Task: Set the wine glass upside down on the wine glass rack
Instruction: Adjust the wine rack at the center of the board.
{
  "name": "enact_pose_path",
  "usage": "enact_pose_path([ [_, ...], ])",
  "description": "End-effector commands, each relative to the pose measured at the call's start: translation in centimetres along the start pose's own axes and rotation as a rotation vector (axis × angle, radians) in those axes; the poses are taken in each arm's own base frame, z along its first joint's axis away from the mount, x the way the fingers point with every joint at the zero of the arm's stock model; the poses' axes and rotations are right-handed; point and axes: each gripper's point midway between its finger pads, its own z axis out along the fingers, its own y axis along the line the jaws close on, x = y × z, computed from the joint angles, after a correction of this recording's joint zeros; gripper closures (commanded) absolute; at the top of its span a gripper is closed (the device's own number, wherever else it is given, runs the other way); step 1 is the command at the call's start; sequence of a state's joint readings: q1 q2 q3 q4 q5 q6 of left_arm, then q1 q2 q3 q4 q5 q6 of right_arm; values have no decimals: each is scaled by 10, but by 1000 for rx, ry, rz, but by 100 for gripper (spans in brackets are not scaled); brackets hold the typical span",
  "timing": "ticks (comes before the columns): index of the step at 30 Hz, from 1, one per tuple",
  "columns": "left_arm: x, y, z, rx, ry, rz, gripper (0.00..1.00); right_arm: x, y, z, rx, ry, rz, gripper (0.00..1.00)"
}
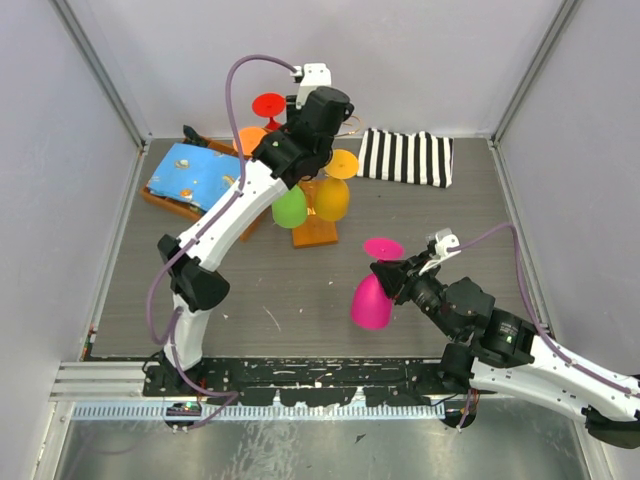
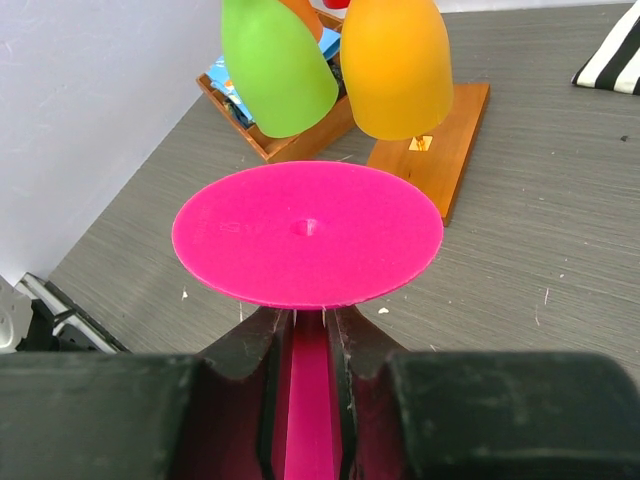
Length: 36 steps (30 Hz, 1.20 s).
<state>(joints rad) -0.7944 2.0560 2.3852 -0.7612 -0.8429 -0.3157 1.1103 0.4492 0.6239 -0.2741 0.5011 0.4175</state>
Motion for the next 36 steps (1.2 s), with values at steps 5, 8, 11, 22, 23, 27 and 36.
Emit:
enact_pose_path([
  [5,-10,0,11,-29,-41,-40,54,-14,2,-2,-4,-45,26,99],
  [8,-7,1,15,-32,-32,-34,55,-14,2,-2,-2,-46,26,99],
  [11,-5,2,18,-26,-26,-35,68,-13,1,-2,2,-47,26,99],
  [22,-3,7,17,11,9,1,99,-15,-1,-4,11,-48,26,99],
  [23,-3,7,15,24,17,14,100,-15,-1,-4,13,-48,27,99],
  [27,6,0,5,120,71,93,100,-13,-4,-5,20,-48,28,99],
  [36,22,7,-19,256,153,233,100,-12,-7,-4,39,-50,17,99],
])
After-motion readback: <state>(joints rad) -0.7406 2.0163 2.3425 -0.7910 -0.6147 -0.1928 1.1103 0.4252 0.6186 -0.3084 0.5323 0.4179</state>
